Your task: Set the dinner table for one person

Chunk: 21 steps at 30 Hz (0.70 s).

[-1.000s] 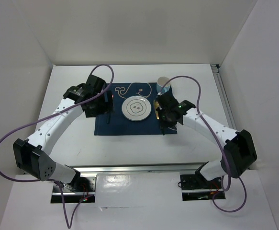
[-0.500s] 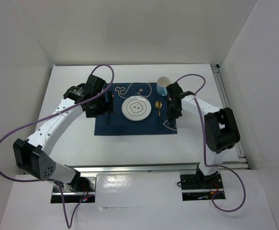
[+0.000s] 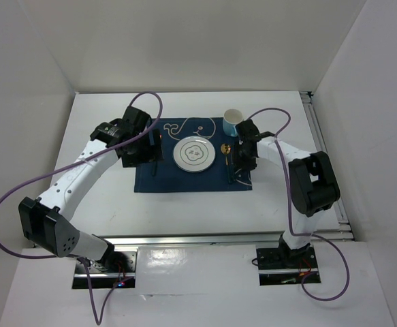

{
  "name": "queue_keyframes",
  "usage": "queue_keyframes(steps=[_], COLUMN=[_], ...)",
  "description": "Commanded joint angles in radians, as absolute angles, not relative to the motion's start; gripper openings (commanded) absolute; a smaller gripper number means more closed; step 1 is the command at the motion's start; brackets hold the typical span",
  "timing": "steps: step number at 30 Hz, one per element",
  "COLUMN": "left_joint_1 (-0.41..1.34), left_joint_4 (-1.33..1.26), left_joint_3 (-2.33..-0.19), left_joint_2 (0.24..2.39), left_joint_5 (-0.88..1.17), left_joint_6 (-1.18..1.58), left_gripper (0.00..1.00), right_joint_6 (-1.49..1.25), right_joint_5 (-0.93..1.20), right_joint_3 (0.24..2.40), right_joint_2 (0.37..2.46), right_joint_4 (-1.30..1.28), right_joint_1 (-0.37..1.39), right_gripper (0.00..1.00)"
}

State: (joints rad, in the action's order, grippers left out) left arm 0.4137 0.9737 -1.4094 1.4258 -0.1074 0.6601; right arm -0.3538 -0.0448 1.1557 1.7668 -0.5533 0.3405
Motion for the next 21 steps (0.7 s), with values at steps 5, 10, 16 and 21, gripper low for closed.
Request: queue_keyframes(steps=[5,10,16,21], left_joint_1=[0.408,0.408,0.399,0.399], left_joint_4=[0.982,0.982,1.000,1.009], left_joint_3=[-1.430,-1.439,-1.482,-1.511], left_joint_2=[1.397,1.397,1.407,1.407], left_joint_5=[-0.104,-0.104,-0.123,-0.150], left_joint_6=[0.658,0.649,0.631,0.621], left_gripper=[0.96,0.96,0.96,0.96], right_joint_6=[-0.380,-0.399,-0.455,-0.514], right_joint_5=[-0.037,-0.100,-0.208,-0.285], right_joint_3=[1.143,1.195,1.245,1.255], right_joint_2=[1.700,1.565,1.396,1.313], right_joint_4=[-0.566,-0.647,-0.730,-0.791], right_joint_1=[0.344,0.344,0.267,0.155], right_gripper=[0.46,0.70,1.00,1.00])
